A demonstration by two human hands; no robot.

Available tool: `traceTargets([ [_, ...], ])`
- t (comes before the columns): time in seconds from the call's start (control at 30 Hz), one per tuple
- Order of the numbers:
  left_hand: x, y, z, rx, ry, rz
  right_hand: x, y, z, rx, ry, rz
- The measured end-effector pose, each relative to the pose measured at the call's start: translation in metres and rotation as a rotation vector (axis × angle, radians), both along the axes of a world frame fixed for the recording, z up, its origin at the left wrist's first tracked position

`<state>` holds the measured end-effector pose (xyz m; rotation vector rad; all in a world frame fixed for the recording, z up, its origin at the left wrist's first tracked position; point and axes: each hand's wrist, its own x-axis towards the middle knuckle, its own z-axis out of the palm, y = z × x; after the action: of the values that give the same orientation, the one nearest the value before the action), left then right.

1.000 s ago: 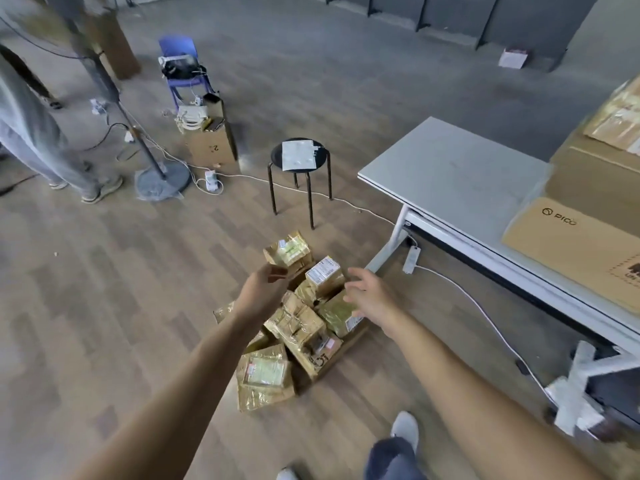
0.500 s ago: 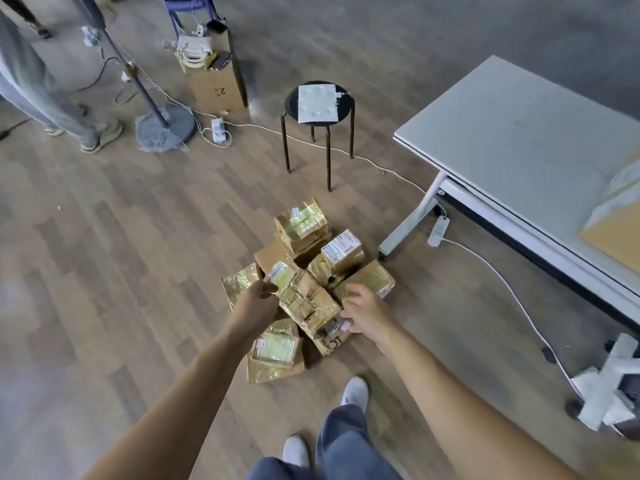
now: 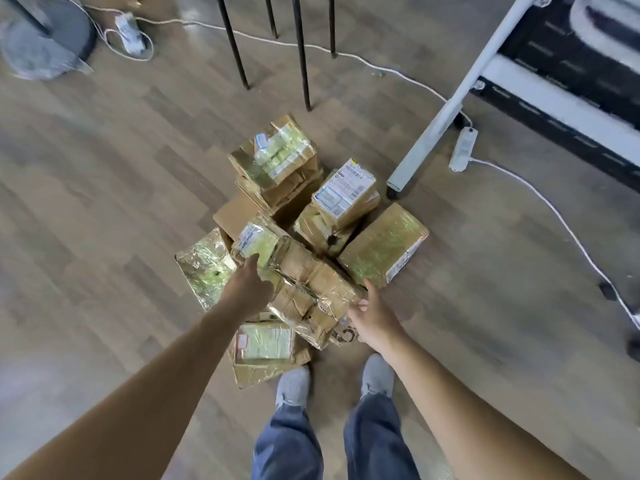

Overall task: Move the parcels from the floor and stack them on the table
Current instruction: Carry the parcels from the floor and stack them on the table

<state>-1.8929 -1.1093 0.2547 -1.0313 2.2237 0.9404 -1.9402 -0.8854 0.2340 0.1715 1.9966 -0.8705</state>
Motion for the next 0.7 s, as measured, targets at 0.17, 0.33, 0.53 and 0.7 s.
traceTargets([
  [0.17,-0.002,-0.012,-0.021,0.098,-0.009,0.094,0.016,-0.015,-0.009,-0.02,0.073,-0.088],
  [0.33,-0.003,-0.013,0.059,0.18,0.092,0.085,-0.007,-0.003,0.077,-0.073,0.259,-0.159],
  [0.53,-0.021,0.01,0.21,0.495,0.334,0.098,-0.035,0.031,0.237,-0.137,0.454,-0.253],
  [0.7,-0.055,0.054,0.322,0.592,0.538,-0.131,-0.049,0.07,0.348,-0.097,0.734,-0.32],
])
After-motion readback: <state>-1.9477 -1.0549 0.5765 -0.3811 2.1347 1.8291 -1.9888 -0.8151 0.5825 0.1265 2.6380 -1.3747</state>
